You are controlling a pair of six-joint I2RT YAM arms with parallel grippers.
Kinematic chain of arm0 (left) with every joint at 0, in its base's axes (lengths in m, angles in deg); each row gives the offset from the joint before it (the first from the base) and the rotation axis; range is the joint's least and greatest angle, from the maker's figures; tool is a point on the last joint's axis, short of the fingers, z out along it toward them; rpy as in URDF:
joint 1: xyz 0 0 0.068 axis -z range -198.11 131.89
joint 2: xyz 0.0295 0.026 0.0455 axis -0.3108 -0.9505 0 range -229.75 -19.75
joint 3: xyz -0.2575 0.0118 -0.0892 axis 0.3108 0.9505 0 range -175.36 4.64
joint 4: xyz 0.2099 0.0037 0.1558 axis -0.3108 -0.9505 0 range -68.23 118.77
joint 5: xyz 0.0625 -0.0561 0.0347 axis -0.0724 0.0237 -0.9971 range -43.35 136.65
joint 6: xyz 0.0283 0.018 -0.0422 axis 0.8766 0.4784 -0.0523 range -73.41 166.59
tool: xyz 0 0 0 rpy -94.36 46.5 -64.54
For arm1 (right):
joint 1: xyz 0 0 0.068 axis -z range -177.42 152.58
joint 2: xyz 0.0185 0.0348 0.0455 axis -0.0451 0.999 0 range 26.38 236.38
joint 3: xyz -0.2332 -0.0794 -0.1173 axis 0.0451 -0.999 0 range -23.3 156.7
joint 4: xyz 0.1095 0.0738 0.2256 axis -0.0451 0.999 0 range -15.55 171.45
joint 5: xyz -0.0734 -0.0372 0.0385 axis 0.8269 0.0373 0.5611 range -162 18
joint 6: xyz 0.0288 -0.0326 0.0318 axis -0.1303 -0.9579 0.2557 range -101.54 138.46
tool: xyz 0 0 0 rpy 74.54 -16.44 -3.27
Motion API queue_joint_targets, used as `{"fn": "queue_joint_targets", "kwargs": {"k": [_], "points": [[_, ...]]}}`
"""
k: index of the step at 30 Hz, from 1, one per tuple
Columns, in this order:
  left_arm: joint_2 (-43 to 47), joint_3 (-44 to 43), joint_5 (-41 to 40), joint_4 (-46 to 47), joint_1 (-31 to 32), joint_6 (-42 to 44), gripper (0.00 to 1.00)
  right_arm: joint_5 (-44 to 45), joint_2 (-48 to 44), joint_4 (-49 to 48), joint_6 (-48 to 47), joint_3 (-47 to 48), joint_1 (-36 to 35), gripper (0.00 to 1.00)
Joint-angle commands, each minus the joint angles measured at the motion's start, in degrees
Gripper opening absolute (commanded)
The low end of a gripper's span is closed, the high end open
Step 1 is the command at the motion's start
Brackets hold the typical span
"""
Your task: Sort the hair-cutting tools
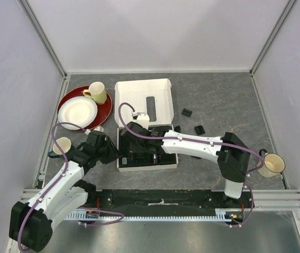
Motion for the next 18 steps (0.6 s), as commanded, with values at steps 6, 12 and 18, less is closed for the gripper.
{"fn": "queue_joint_targets", "kwargs": {"k": [6,12,18], "points": [[6.72,-0.39,3.25,-0.49,0.13,1.96,0.58,-0.46,2.17,-0.38,-2.46,3.44,-0.54,0.0],[6.37,-5.39,-0.9,-4.98,0.13,1.6,0.71,-0.19,3.84,0.33,-2.63,4.14,-1.06,0.0],[7.16,-11.72,-4.24,-10.17,0.13,5.03,0.74,0.78,5.16,0.59,-2.55,4.41,-1.77,0.0]]}}
